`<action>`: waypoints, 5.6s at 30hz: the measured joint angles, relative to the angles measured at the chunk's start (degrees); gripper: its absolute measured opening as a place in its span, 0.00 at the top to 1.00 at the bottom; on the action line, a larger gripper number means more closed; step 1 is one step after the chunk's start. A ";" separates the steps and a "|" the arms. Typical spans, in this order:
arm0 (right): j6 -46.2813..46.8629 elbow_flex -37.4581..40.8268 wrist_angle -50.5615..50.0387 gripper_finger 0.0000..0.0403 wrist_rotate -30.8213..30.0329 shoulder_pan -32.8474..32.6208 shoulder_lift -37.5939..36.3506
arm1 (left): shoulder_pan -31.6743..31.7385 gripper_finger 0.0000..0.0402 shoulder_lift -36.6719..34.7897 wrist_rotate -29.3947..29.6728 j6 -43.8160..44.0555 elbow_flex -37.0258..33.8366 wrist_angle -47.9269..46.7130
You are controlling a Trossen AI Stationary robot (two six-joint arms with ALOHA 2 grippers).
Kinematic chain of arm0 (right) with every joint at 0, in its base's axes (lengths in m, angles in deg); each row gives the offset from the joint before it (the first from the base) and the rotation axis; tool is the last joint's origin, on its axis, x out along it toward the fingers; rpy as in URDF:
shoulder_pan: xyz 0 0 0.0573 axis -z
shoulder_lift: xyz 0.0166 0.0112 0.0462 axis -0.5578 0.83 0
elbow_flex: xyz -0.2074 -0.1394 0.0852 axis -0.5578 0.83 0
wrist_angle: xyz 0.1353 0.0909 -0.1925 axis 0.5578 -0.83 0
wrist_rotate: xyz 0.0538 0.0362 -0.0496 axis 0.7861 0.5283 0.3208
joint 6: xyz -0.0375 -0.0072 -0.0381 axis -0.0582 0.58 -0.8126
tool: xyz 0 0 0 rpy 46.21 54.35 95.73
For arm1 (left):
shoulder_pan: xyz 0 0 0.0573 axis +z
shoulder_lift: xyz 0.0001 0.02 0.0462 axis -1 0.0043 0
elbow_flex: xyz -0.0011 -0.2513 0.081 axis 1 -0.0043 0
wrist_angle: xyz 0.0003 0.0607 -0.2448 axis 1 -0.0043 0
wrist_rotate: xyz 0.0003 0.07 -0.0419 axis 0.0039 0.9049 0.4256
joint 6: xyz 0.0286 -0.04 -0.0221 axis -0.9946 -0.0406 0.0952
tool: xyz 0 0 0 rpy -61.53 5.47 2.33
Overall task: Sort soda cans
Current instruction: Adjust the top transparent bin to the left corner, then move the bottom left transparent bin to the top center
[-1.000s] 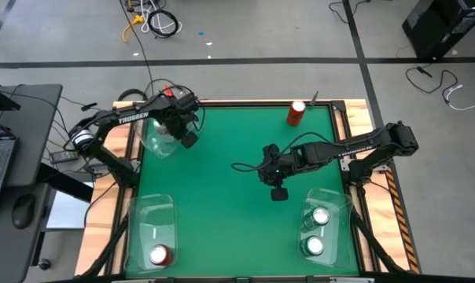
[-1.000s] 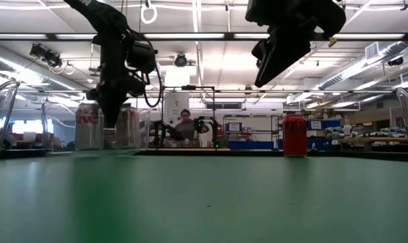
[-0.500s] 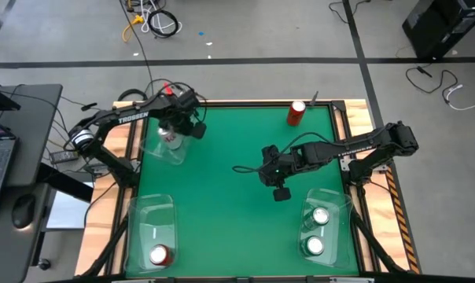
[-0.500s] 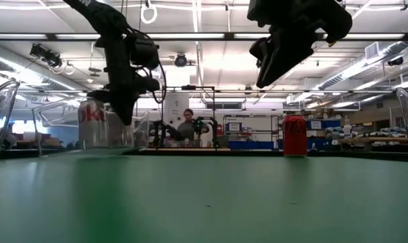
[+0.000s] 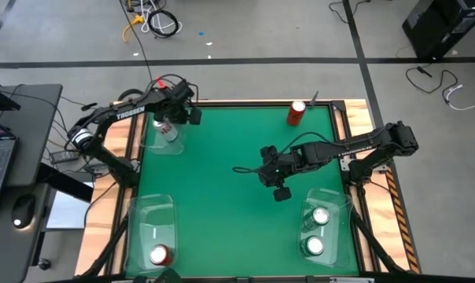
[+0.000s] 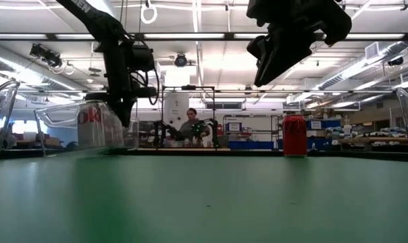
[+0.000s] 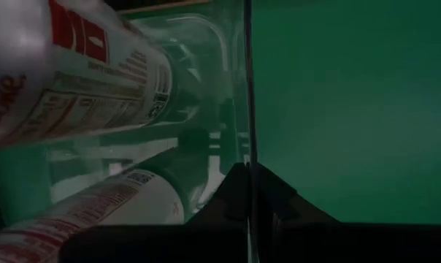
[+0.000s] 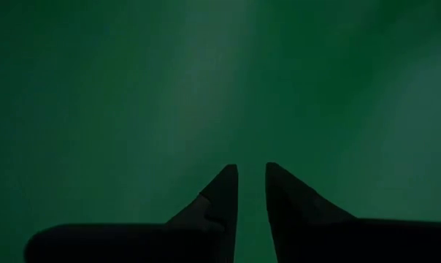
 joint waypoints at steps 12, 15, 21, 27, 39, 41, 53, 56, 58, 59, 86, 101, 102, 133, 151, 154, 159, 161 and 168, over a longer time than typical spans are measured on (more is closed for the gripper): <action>0.23 3.06 1.36 0.85 0.02 0.08 0.43 | -0.38 0.86 5.37 2.24 -2.07 0.48 1.76; 0.19 3.16 1.56 0.85 0.02 0.08 0.44 | -0.84 0.81 5.58 1.99 -4.63 2.14 -0.20; 0.03 3.15 2.30 0.85 0.02 0.08 0.41 | -1.73 0.70 5.57 1.77 -7.51 6.36 -3.02; 0.37 3.15 2.14 0.85 0.02 0.08 0.41 | -2.95 0.60 5.57 0.35 -11.41 9.32 -7.55; 0.19 3.13 1.57 0.85 0.02 0.09 0.41 | -15.56 0.53 5.56 0.89 -28.31 25.33 -25.89; 0.96 3.13 0.61 0.85 0.04 0.09 0.41 | -18.89 0.53 5.50 0.90 -29.08 27.41 -30.92; 3.72 3.21 -2.40 0.85 2.97 0.08 0.41 | -38.76 0.57 -2.28 1.98 -24.07 20.02 -37.38; 4.16 4.20 -1.42 0.85 4.22 0.08 0.41 | -42.11 0.63 -8.23 0.86 -20.76 14.47 -34.27; 4.89 4.99 -0.58 0.85 4.78 0.08 0.41 | -43.91 0.68 -12.60 -0.37 -17.67 10.50 -32.71; 5.17 5.43 0.17 0.85 4.90 0.08 0.41 | -44.68 0.71 -14.60 -1.18 -15.98 8.59 -32.53; 8.62 7.98 6.79 0.84 6.07 0.15 0.39 | -55.86 0.53 -23.37 -16.47 -6.25 -12.17 -24.46; 9.73 7.98 6.88 0.84 6.14 2.00 0.39 | -55.96 0.46 -23.33 -18.12 -6.03 -7.27 -28.69; 9.96 7.98 6.87 0.84 6.14 2.10 0.39 | -56.23 0.46 -23.32 -18.56 -5.98 -7.42 -27.78; 7.48 7.98 5.55 0.84 6.12 2.31 0.39 | -60.25 0.97 -22.78 -15.33 -8.61 -17.26 -13.17; 7.80 8.00 3.59 0.84 6.09 2.40 -1.20 | -50.70 1.00 -16.22 -3.70 -24.52 -12.71 -3.97; 7.90 8.00 3.44 0.84 6.07 2.40 -2.31 | -50.72 1.00 -16.24 -2.84 -26.95 -11.07 -4.10; 7.92 8.00 2.72 0.84 6.07 2.40 -4.36 | -49.85 1.00 -16.24 -2.56 -28.56 -10.75 -0.58; 7.92 8.00 2.07 0.84 5.98 2.39 -5.35 | -49.34 1.00 -16.24 -1.86 -29.39 -10.75 2.92; 8.58 8.00 -1.06 0.84 4.28 2.40 -7.93 | -45.68 1.00 -16.24 -1.70 -33.27 -10.75 13.13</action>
